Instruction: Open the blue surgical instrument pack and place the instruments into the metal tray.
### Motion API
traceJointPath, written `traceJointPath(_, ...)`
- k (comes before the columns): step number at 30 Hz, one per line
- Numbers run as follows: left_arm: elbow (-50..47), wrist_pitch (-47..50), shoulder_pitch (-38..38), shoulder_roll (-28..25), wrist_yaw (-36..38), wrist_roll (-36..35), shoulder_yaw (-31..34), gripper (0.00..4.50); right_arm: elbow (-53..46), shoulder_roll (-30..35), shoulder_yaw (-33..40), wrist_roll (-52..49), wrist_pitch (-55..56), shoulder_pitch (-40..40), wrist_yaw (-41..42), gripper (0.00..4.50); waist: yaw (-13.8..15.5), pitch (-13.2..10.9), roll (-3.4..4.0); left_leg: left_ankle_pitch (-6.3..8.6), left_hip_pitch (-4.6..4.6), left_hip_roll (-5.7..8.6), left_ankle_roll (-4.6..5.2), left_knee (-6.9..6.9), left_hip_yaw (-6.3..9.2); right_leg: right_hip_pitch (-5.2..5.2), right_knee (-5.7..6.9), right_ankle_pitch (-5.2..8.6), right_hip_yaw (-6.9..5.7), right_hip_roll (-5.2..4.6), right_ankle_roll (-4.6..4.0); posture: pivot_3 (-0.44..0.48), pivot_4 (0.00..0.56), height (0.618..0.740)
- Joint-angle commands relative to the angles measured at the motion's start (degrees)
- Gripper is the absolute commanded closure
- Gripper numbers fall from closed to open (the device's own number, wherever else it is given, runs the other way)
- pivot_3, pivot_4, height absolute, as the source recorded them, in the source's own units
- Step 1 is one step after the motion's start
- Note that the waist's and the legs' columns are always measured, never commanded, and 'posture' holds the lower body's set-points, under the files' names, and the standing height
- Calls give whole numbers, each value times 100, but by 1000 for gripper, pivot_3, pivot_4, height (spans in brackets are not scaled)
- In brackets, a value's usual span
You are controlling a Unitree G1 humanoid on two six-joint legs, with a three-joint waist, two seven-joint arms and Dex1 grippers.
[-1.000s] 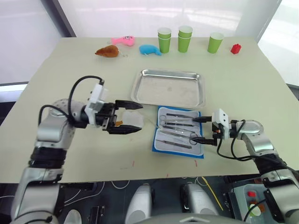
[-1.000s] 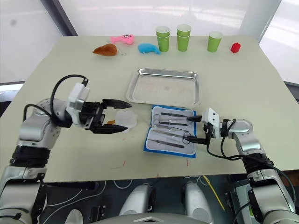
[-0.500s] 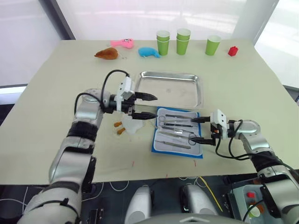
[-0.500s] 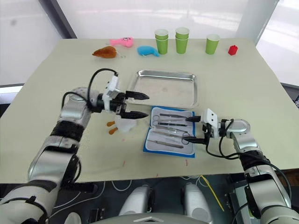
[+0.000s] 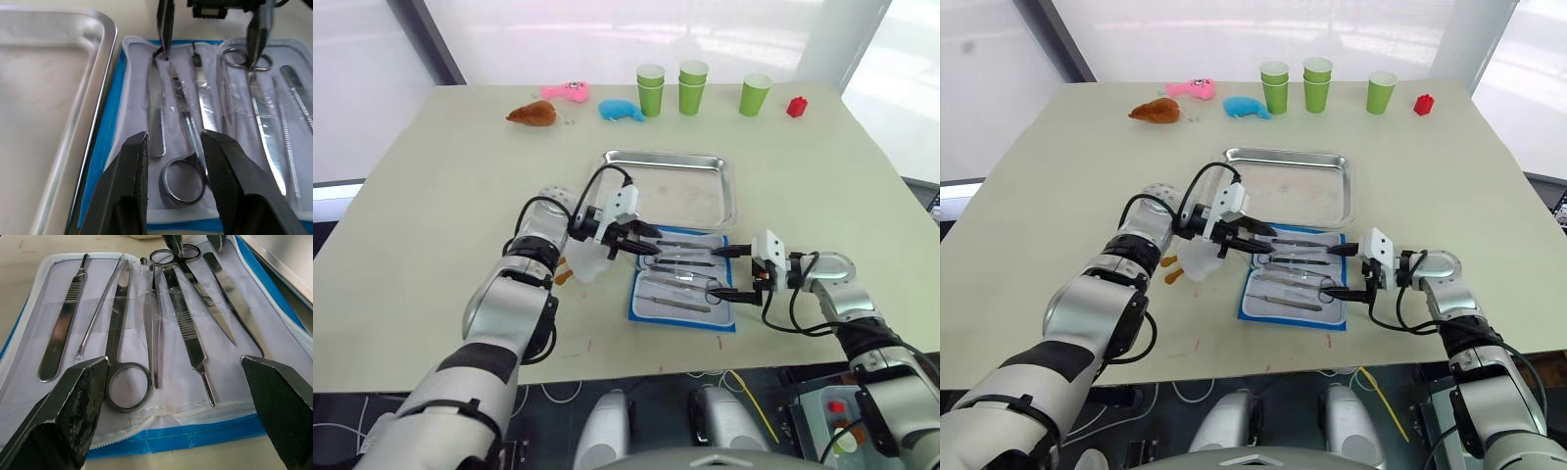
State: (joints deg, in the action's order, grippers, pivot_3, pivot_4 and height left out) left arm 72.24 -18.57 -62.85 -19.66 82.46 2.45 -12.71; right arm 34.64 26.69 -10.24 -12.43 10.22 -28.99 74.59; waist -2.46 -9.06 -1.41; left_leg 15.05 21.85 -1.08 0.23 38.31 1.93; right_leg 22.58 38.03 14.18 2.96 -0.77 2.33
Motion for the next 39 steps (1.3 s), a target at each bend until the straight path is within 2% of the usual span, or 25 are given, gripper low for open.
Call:
traceJointPath(1, 86, -36, -215, 92, -265, 165, 45, 2700, 340, -6, -284, 486, -192, 316, -173, 0, -2, 0, 0, 0, 0, 0, 0, 0, 0, 0, 0, 0, 0, 0, 0, 0, 150, 740)
traceJointPath(8, 240, 214, -251, 291, -582, 479, 31, 2700, 299, 1, -295, 497, -188, 338, -190, 0, -4, 1, 0, 0, -1, 0, 0, -1, 1, 0, 0, 0, 0, 1, 0, 0, 150, 740)
traceJointPath(19, 286, 343, -109, 209, -285, 851, -93, 2700, 209, 15, -293, 483, -204, 358, -213, 0, -8, 10, 0, 0, -3, 0, 0, -3, 0, 0, 0, 0, 1, 2, 0, 0, 150, 740)
traceJointPath(29, 308, 331, -58, 134, -396, 1029, -134, 2700, 215, 13, -328, 502, -228, 373, -198, 0, -10, 23, 0, 0, -5, 0, 0, -5, 0, -1, -1, 0, 2, 2, 0, 0, 150, 740)
traceJointPath(32, 315, 324, -54, 139, -379, 1057, -132, 3572, 207, 12, -328, 500, -240, 381, -205, 0, -9, 29, -1, 0, -5, 0, 0, -6, -1, -1, -1, 0, 2, 2, 0, 0, 150, 740)
traceJointPath(33, 317, 329, -56, 142, -378, 1063, -125, 4095, 203, 11, -328, 499, -244, 384, -208, 0, -9, 31, -1, 0, -5, 0, 1, -6, -1, -1, -1, 0, 2, 2, 0, 0, 150, 740)
traceJointPath(34, 318, 333, -58, 144, -379, 1070, -118, 4438, 200, 11, -328, 498, -246, 386, -210, 0, -9, 34, -1, 0, -5, 0, 1, -6, 0, -1, -1, 0, 2, 2, 0, 0, 150, 740)
traceJointPath(39, 309, 336, -114, 149, -298, 1054, -74, 4438, 161, 11, -348, 507, -260, 440, -221, 0, -9, 37, 1, 1, -5, 0, 1, -6, 0, -1, -1, 1, 2, 2, 0, 0, 150, 740)
